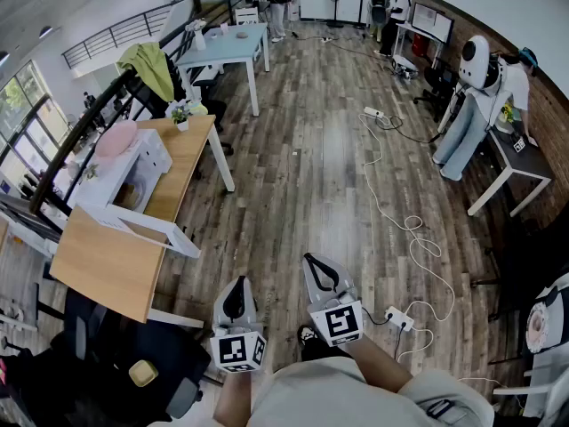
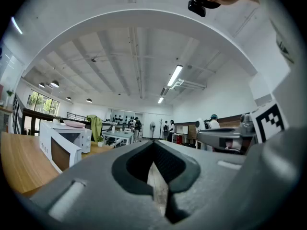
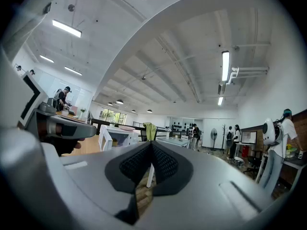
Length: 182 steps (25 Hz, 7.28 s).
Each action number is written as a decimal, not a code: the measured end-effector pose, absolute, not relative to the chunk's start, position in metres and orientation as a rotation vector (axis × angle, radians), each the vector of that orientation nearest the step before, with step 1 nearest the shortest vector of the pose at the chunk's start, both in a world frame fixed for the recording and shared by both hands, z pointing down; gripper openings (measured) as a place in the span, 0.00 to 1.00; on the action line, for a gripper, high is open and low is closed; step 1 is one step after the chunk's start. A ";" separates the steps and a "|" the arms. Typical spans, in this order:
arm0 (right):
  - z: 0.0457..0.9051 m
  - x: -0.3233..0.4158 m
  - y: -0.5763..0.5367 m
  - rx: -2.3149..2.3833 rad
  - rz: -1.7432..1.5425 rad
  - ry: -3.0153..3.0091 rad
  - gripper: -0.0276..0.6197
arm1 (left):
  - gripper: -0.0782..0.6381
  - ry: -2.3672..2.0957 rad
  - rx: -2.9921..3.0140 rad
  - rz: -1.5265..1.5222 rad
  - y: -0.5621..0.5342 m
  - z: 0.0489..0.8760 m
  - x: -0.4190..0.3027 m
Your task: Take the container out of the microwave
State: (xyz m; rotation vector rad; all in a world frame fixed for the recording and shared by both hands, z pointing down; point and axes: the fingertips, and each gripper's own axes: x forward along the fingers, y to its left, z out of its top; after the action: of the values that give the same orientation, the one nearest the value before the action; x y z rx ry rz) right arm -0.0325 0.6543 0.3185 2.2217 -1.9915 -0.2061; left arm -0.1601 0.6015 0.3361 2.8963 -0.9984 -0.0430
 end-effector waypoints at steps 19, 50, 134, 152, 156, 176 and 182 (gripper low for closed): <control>0.337 -0.025 0.629 2.176 -0.152 -2.096 0.06 | 0.12 -0.957 2.873 0.004 0.590 0.354 -0.130; 0.353 0.067 0.504 2.038 -0.109 -2.235 0.06 | 0.17 -1.188 2.779 0.085 0.475 0.367 -0.048; 0.437 -0.044 -0.081 0.772 0.151 -2.941 0.06 | 0.17 -2.026 2.087 0.434 -0.046 0.434 -0.108; 0.479 -0.105 -0.106 0.702 0.225 -2.870 0.06 | 0.17 -2.028 1.939 0.515 -0.067 0.484 -0.187; 0.494 -0.114 -0.112 0.710 0.270 -2.842 0.06 | 0.17 -1.989 1.933 0.554 -0.075 0.499 -0.197; 0.533 -0.165 -0.120 0.642 0.335 -2.770 0.06 | 0.17 -1.917 1.787 0.972 -0.098 0.561 -0.276; 0.537 -0.178 -0.119 0.619 0.337 -2.768 0.06 | 0.17 -1.911 1.790 1.052 -0.105 0.570 -0.288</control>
State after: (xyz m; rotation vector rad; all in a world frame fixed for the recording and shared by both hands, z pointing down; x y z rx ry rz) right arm -0.1780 -0.1193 0.5366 0.6191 -2.7684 0.3370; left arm -0.2876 -0.1053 0.5705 1.7903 -1.9113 1.0524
